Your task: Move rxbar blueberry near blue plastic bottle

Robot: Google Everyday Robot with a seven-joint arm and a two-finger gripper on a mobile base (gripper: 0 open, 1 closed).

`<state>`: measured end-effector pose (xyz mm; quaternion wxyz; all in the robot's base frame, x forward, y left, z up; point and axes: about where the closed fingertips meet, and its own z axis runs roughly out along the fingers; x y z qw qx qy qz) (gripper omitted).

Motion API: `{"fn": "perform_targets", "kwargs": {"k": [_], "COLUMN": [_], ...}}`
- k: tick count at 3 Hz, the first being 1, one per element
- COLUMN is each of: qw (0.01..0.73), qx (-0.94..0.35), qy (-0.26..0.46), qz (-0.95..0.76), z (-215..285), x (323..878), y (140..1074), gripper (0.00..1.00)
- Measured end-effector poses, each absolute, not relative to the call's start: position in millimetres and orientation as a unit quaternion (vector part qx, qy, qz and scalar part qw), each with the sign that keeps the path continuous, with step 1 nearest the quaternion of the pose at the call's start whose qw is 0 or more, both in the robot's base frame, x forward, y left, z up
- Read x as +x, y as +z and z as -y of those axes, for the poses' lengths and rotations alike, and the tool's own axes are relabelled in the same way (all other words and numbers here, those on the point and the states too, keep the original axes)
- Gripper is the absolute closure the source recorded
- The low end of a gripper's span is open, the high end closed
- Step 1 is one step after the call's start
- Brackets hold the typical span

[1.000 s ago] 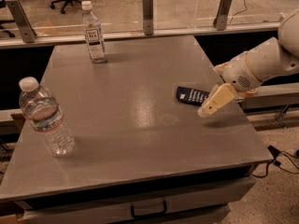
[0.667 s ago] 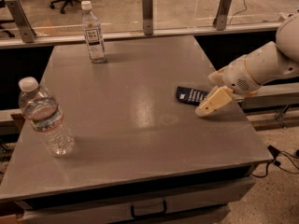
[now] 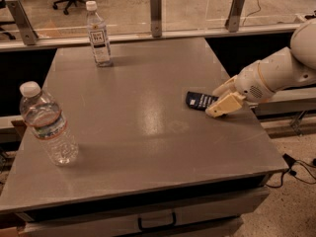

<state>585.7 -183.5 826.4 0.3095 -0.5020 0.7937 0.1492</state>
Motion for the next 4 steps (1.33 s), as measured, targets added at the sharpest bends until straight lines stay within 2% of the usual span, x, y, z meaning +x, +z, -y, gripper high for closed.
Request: {"fn": "perform_targets", "kwargs": {"k": [1,2,3,4], "qw": [0.31,0.31,0.378,0.395], "qx": [-0.502,-0.502,-0.498,-0.497], "qy": [0.149,0.149,0.121,0.113], "qz": [-0.794,-0.794,-0.771,-0.765], "z": [183.6,183.6,191.6,195.5], "x": [585.8,585.8,584.3,582.4], "y": [829.2,829.8,893.3,909.0], "gripper": [0.89,1.0,1.0,1.0]}}
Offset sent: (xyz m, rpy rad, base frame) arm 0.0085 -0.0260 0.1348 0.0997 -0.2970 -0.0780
